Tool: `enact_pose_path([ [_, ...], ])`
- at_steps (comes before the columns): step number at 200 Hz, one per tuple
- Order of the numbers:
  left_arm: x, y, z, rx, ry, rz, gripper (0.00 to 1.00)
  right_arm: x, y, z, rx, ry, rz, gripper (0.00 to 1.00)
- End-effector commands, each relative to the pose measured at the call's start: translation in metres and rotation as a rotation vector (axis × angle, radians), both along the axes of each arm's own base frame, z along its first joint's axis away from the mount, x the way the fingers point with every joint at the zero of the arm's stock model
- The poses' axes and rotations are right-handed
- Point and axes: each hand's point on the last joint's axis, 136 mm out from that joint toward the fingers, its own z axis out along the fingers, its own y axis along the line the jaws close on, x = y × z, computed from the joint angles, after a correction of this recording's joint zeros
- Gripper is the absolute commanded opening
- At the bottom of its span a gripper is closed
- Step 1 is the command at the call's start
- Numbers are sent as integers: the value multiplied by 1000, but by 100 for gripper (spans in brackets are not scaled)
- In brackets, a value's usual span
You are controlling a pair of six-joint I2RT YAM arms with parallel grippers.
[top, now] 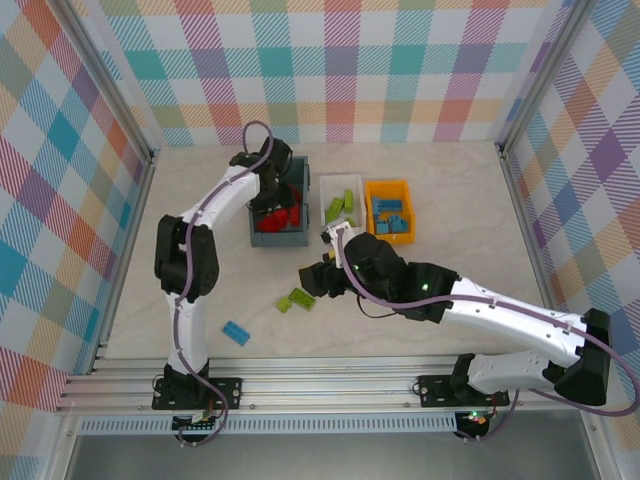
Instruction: Sort the legos into containers by color
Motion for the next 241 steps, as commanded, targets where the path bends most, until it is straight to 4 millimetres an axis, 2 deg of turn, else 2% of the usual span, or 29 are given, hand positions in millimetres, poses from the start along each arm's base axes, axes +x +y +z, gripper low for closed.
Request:
enact_pose_path([
  [1, -23, 12, 80, -54, -131, 21, 54, -4, -3, -8, -19, 12, 8, 67],
  [15, -46, 22, 102, -72, -168, 43, 54, -7, 5, -22, -61, 24, 40, 67],
  [31, -82, 35, 122, -89, -197, 70, 54, -16, 27, -43, -146, 12, 115, 68],
  [48, -130, 55, 139, -110, -235, 109, 54, -31, 58, -72, -250, 12, 217, 69],
  [65, -183, 78, 146, -125, -266, 147, 55, -46, 91, -100, -346, 9, 292, 72],
  [80, -229, 99, 146, -135, -290, 175, 56, -56, 116, -126, -395, 29, 338, 75],
  [104, -296, 122, 130, -168, -268, 208, 57, -65, 149, -156, -431, 63, 386, 78],
  [123, -339, 139, 117, -194, -258, 263, 58, -67, 168, -181, -472, 97, 406, 79],
  [136, -361, 150, 113, -209, -274, 300, 58, -68, 178, -198, -504, 112, 414, 80],
  [159, -387, 167, 109, -233, -308, 381, 59, -64, 188, -221, -570, 131, 397, 79],
  [188, -398, 176, 107, -248, -334, 428, 59, -57, 191, -240, -642, 142, 354, 72],
  [205, -397, 174, 109, -263, -342, 431, 58, -52, 191, -248, -671, 145, 331, 64],
  [220, -396, 174, 109, -258, -339, 430, 58, -49, 190, -254, -696, 143, 308, 53],
  [241, -395, 173, 109, -264, -339, 425, 58, -45, 189, -253, -699, 133, 283, 39],
])
